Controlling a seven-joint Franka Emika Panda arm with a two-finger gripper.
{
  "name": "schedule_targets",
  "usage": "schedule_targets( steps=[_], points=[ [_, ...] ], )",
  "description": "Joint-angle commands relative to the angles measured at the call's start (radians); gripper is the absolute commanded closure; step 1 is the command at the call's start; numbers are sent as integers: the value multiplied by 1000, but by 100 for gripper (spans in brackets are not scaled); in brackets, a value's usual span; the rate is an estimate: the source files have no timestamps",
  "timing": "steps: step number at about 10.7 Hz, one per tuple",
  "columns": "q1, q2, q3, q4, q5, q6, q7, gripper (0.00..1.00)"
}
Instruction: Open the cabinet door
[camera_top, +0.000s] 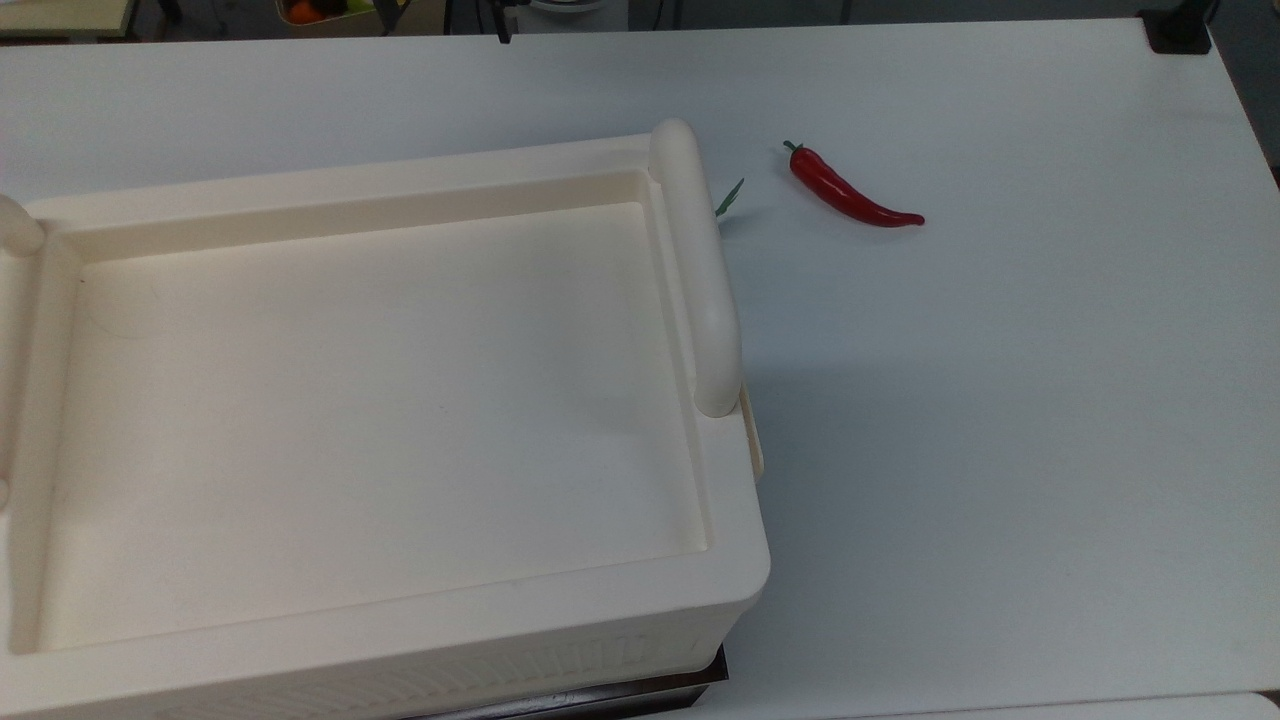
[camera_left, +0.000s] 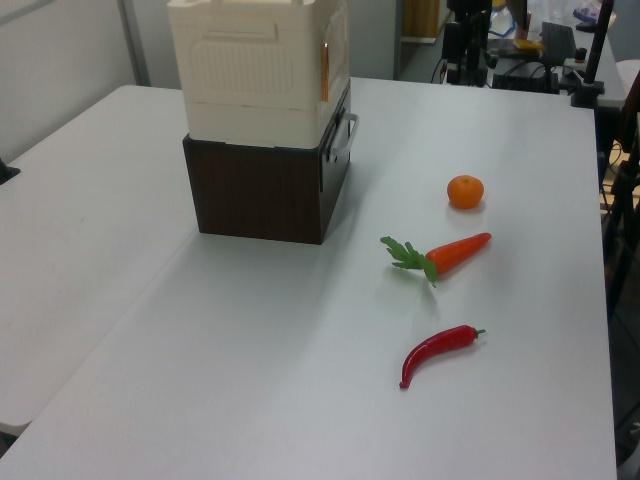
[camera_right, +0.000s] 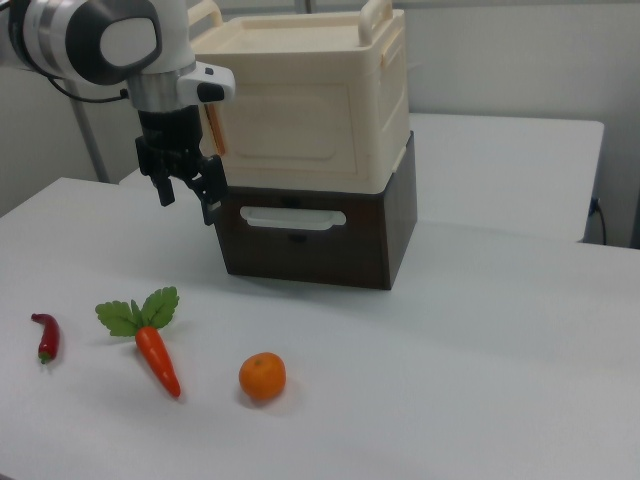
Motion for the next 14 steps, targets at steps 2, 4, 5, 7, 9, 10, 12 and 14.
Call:
schedule_targets(
  steps=[2, 4, 5, 7, 9, 10, 12, 14],
  points=[
    [-1, -15, 6, -22, -18, 38, -14, 0],
    [2, -11, 6, -22, -18, 38, -20, 0],
    [2, -10, 6, -20, -18, 38, -20, 0],
    [5, 1, 6, -17, -16, 55, -22, 0],
    [5, 16, 6, -8, -18, 116, -63, 0],
    [7, 16, 8, -6, -12, 135, -106, 0],
    [10, 19, 15, 0, 2, 242, -140, 0],
    [35, 34, 17, -3, 52, 352, -201, 0]
  ],
)
